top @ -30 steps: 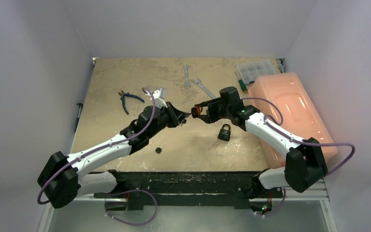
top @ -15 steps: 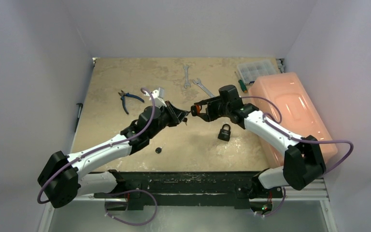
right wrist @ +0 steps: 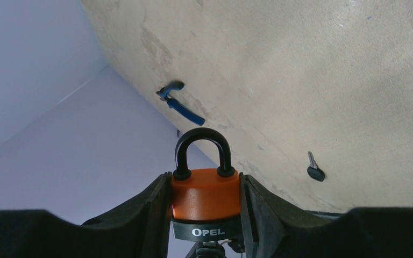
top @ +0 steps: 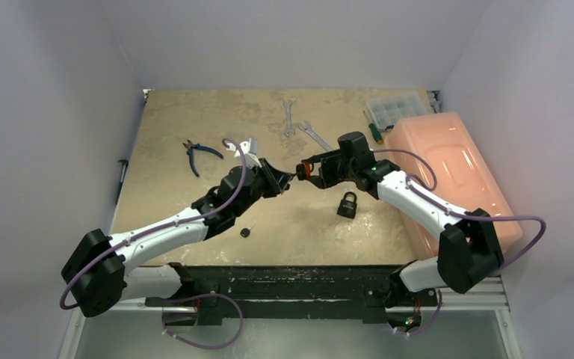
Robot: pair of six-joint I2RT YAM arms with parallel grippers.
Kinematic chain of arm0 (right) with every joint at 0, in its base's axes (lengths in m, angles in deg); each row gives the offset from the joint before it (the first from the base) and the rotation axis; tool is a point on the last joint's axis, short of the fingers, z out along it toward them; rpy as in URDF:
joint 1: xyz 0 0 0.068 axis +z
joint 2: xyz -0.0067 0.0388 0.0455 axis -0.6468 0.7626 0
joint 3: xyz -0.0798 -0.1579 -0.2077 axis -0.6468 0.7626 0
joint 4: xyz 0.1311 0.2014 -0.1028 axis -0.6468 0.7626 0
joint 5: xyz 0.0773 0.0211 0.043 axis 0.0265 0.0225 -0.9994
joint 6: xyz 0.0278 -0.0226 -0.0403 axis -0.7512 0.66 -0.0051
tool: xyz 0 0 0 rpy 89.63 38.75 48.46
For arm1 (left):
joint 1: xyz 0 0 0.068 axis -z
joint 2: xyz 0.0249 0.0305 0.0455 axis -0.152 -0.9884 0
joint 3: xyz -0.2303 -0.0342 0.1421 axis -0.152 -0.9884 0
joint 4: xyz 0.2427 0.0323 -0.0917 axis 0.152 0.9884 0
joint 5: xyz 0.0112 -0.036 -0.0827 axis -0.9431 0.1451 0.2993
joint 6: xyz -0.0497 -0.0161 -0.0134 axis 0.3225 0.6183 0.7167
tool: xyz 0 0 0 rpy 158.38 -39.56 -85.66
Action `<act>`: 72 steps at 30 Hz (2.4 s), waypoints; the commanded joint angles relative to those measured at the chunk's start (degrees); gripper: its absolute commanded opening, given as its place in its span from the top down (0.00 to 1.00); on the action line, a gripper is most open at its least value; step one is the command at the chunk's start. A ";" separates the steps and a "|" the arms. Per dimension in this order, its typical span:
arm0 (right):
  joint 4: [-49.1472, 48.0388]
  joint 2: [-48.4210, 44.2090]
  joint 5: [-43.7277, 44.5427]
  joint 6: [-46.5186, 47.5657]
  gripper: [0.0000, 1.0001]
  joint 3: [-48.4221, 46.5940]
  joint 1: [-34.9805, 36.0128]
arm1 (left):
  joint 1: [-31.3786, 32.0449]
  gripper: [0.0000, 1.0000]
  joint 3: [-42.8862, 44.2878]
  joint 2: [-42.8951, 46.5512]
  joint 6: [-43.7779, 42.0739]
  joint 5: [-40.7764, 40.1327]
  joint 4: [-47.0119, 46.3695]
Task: Unlock with the key
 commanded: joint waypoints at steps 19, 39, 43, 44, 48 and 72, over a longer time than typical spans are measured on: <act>1.67 -0.53 1.73 -0.29 1.00 -4.58 1.55 | 2.34 1.00 3.86 -1.69 0.70 -6.26 0.42; 6.62 1.95 2.38 2.03 1.00 -7.71 2.19 | 4.11 1.00 5.53 -3.63 0.69 -8.43 0.61; 6.47 2.40 1.82 2.38 1.00 -7.71 2.17 | 4.20 1.00 5.54 -3.59 0.71 -8.67 0.77; 6.53 2.45 1.77 2.40 1.00 -7.71 2.17 | 4.20 1.00 5.54 -3.67 0.69 -8.79 0.72; 6.47 2.46 1.85 2.62 1.00 -7.80 2.12 | 4.20 1.00 5.55 -4.12 0.76 -8.97 0.77; 5.85 2.46 2.04 2.88 1.00 -8.71 4.70 | 4.46 1.00 6.77 -5.87 1.77 -10.56 1.40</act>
